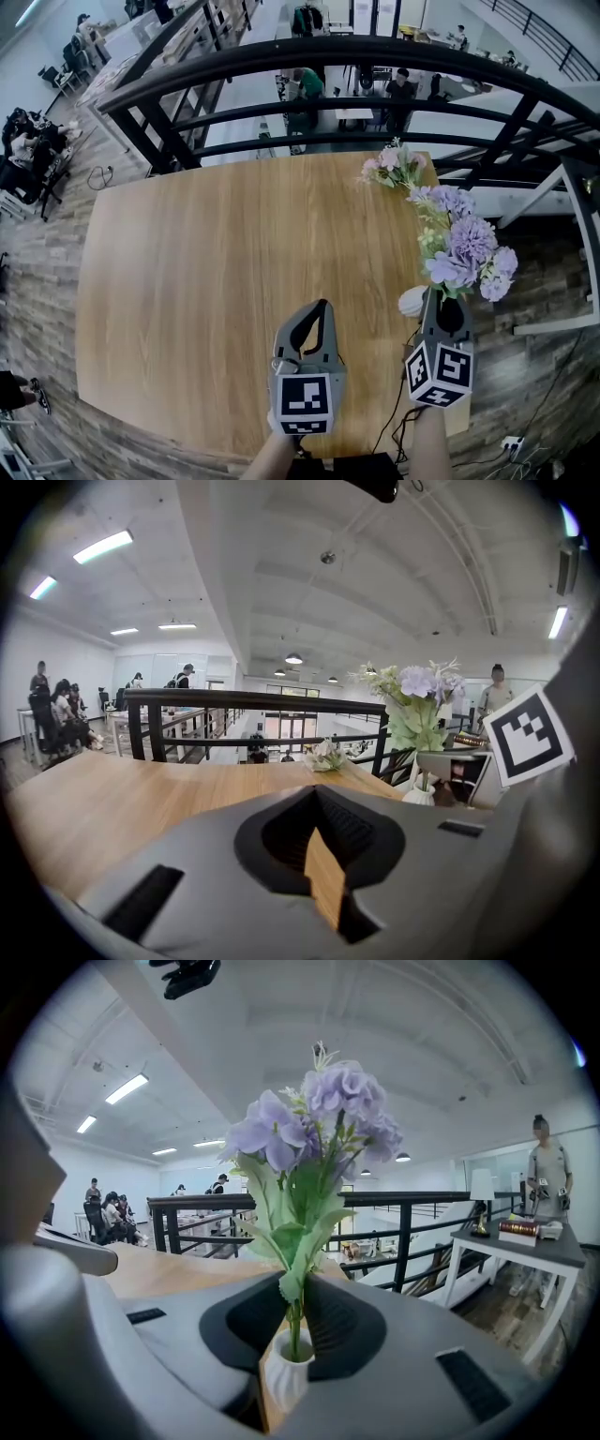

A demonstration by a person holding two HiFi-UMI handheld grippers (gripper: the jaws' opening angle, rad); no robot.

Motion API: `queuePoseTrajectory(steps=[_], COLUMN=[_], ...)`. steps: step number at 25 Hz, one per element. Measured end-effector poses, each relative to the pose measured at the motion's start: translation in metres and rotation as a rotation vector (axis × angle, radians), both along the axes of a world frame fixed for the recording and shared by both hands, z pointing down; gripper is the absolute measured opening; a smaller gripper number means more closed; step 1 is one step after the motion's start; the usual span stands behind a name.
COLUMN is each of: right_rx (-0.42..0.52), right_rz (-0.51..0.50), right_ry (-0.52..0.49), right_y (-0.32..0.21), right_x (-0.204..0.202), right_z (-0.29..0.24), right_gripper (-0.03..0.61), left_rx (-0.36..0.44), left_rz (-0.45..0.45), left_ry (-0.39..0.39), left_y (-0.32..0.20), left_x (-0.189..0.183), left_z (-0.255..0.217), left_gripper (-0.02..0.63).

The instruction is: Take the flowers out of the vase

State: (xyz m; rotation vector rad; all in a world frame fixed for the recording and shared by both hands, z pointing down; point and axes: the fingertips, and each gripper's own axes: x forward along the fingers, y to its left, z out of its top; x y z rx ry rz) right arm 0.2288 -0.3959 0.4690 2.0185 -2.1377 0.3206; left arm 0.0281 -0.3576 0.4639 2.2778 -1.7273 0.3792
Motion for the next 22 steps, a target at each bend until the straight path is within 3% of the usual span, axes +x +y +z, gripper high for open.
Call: queuePoseTrajectory(steps=[22], right_rx=[0.125], right_rz=[0.024], right_ry=[-0.007], right_y=[0.025], right_x=[-0.002], right_z=[-0.071], right_gripper=[0.077], left_rx=[0.071], left_rz=[0.008], left_ry=[0.045], left_y=[0.019], left_x=[-0.005], left_z=[-0.038], left_gripper=[0.035])
